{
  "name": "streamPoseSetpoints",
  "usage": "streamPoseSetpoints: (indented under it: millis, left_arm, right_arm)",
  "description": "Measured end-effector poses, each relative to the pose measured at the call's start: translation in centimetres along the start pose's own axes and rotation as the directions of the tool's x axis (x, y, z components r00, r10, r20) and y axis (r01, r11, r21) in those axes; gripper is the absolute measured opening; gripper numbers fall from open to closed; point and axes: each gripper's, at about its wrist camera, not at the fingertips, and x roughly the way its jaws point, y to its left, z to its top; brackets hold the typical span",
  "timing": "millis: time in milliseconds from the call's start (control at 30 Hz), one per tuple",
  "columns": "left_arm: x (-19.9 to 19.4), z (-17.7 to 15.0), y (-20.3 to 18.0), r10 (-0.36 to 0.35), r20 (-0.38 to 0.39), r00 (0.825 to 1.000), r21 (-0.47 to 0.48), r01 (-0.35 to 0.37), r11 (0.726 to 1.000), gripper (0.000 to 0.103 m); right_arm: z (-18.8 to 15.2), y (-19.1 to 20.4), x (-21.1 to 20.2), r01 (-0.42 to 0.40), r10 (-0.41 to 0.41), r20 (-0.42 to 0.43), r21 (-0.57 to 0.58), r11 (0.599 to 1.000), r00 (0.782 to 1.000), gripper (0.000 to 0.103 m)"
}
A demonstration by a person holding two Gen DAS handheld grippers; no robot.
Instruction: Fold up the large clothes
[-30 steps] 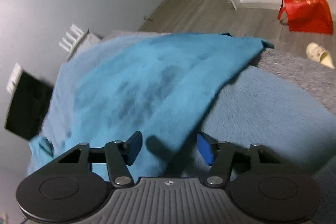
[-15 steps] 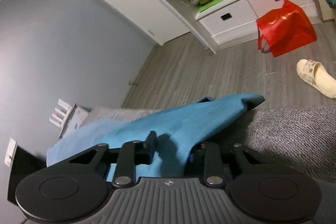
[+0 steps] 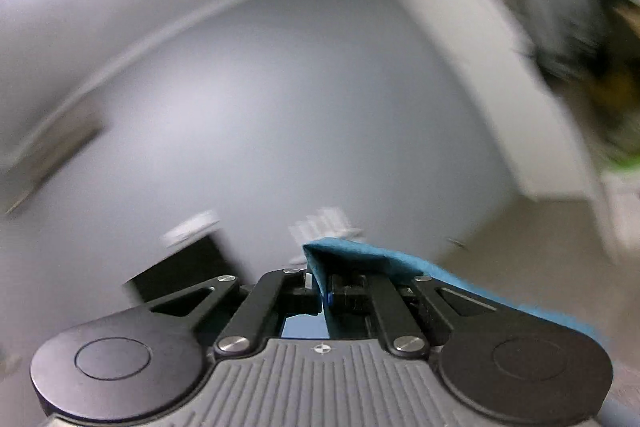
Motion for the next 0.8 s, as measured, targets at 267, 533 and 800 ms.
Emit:
streamPoseSetpoints:
  millis: [267,533,800]
  left_arm:
    - [-0.4,-0.3,0.2,-0.012,0.014,1.000,0.000,0.012,1.000,0.103]
    - [-0.8,-0.4,0.5,-0.028,0.012,1.000,0.004,0.028,1.000,0.103]
    - [-3.5,-0.1,-0.4,-0.077,0.125,0.989,0.074,0.068,0.995,0.103]
  right_arm:
    - [-6.6,18.5,-0.6,-0.408,0.356,-0.270,-0.169,0.897,0.895,0.003]
    - [-21.3,25.9,-2.3,-0.503,0.303,-0.677,-0.115,0.857,0.670,0.022]
    - [-20.2,20.7,-4.9,-0.376,0.193,-0.697,-0.119,0.919,0.691,0.073]
